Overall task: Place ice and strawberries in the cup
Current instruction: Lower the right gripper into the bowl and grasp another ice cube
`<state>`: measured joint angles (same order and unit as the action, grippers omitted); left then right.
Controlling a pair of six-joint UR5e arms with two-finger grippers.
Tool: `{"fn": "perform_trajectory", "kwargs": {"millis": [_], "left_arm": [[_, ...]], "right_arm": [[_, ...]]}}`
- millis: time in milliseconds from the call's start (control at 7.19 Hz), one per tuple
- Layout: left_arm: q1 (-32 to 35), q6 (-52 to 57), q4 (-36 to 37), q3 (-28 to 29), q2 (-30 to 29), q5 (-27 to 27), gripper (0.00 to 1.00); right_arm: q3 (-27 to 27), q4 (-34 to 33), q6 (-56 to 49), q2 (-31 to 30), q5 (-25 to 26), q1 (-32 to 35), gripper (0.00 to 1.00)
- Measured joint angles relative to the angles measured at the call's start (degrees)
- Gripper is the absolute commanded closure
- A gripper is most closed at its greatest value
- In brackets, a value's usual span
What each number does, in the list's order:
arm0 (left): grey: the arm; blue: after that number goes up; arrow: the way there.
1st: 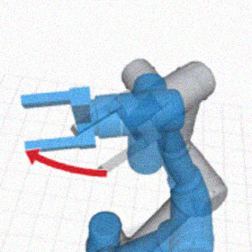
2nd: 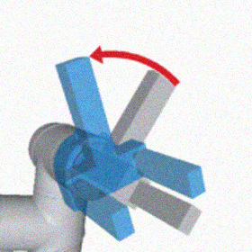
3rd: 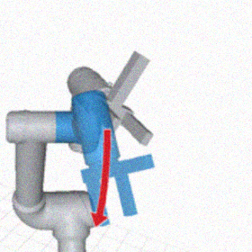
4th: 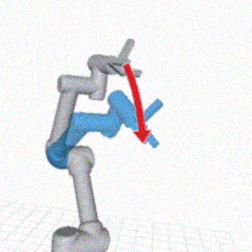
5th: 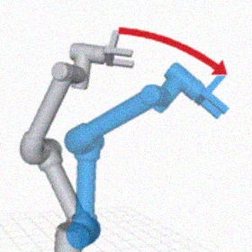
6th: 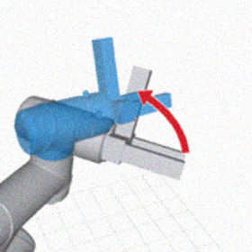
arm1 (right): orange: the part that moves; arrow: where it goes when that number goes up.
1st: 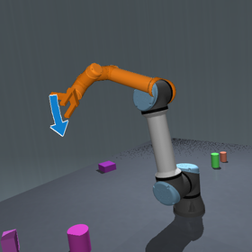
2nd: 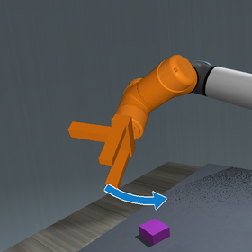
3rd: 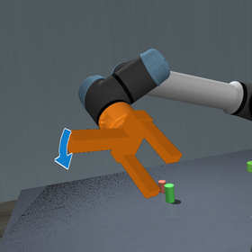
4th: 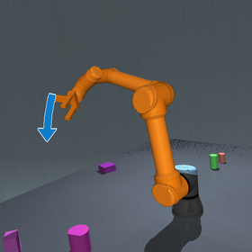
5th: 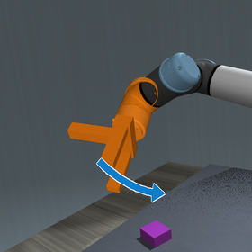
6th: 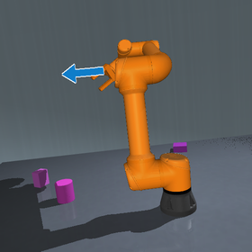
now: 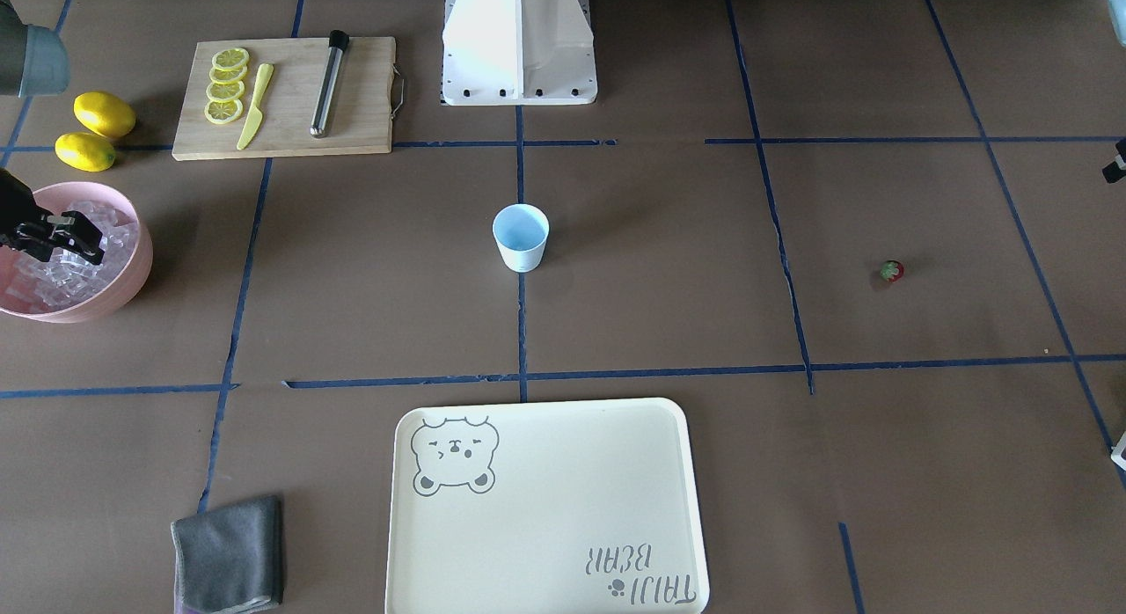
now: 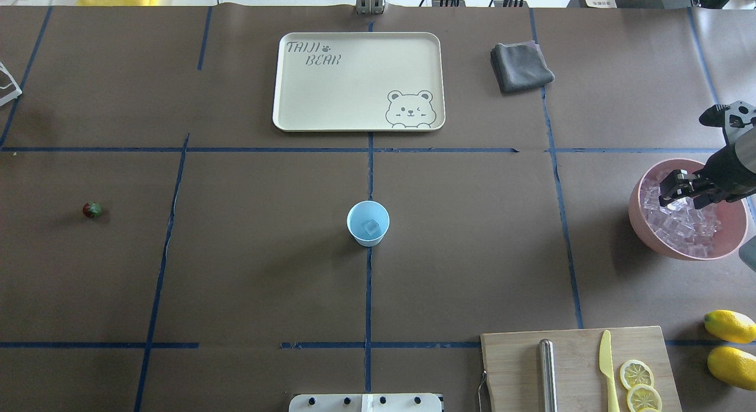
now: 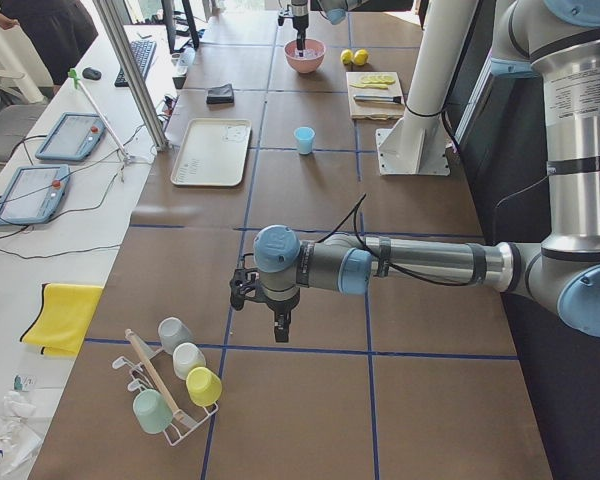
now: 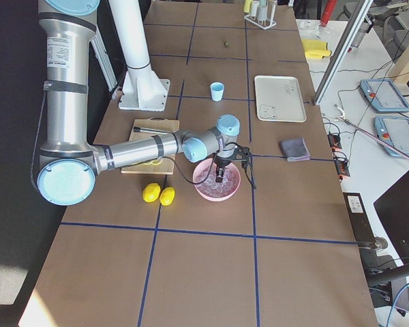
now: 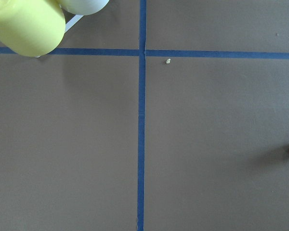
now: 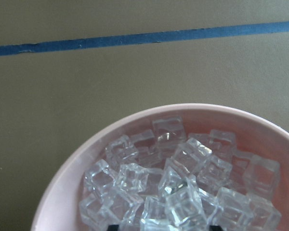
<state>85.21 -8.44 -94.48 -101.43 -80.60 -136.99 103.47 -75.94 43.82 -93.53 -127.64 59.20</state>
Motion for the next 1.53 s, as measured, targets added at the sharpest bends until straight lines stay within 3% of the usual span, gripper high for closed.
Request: {"fn": "perform_trajectory", "kwargs": {"millis": [835, 1531], "left_arm": [[0.03, 0.00, 0.03, -0.34, 0.00, -0.03, 0.00], [0.04, 0.00, 0.09, -1.21, 0.70, -0.03, 0.00]], "right_arm": [[0.31, 0.08, 0.12, -0.10, -0.15, -0.05, 0.68], [2.35, 0.11, 0.07, -1.05, -1.08, 0.09, 0.94]]}}
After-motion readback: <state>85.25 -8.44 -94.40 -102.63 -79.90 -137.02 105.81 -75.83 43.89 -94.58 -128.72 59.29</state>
